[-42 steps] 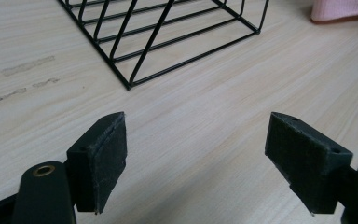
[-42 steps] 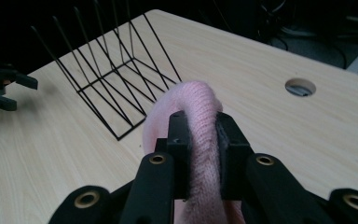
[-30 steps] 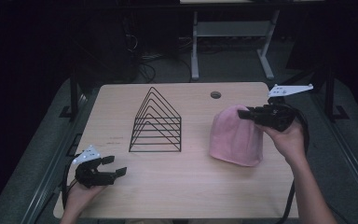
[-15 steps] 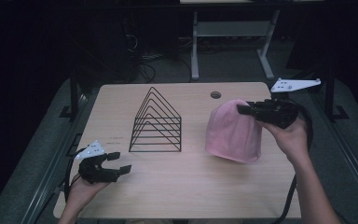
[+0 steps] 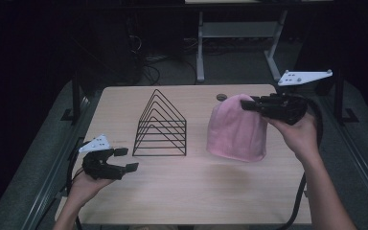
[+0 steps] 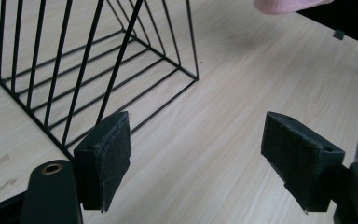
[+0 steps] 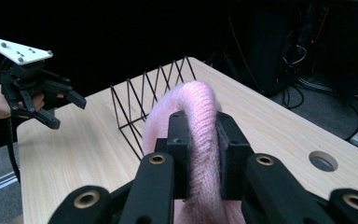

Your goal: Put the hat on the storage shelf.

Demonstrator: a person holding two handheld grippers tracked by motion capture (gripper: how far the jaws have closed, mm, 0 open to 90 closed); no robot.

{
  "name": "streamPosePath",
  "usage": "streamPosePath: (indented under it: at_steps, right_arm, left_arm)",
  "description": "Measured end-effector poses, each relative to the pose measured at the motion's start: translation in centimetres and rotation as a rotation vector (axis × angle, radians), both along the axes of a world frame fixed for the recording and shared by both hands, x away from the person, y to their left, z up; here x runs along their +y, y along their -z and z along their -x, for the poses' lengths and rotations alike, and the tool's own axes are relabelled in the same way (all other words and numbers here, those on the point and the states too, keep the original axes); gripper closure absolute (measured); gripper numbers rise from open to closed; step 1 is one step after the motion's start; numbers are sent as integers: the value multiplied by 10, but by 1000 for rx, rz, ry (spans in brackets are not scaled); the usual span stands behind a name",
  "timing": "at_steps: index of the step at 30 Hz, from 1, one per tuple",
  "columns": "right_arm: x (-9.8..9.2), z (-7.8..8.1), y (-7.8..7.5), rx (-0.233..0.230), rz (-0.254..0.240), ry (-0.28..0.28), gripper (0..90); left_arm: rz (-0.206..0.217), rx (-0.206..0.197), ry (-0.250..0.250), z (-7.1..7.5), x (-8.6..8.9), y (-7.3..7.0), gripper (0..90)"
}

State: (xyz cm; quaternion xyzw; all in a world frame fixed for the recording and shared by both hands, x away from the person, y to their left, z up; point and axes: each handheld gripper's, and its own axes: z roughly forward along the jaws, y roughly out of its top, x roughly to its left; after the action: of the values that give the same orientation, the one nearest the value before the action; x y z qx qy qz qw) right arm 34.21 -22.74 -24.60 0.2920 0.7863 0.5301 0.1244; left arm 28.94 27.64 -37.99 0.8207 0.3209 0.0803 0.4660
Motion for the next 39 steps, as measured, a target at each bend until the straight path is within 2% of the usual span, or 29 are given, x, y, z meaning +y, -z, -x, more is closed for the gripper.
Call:
streamPosePath:
  at_steps: [10, 16, 22, 31, 39]
  right_arm:
    - [7, -2, -10, -11, -13, -18, 778]
    - [20, -4, -19, -25, -13, -45, 778]
    - [33, -5, -30, -40, -15, -80, 778]
    - [51, -5, -42, -63, -24, -128, 777]
    - [66, -5, -50, -67, -45, -171, 777]
  left_arm:
    - [17, -15, 41, -3, -5, -18, 235]
    - [41, -23, 74, -5, -8, -30, 236]
    - [44, -34, 98, -6, -12, -39, 235]
    - [23, -53, 146, -8, -24, -54, 236]
    - [46, -59, 169, -10, -30, -62, 238]
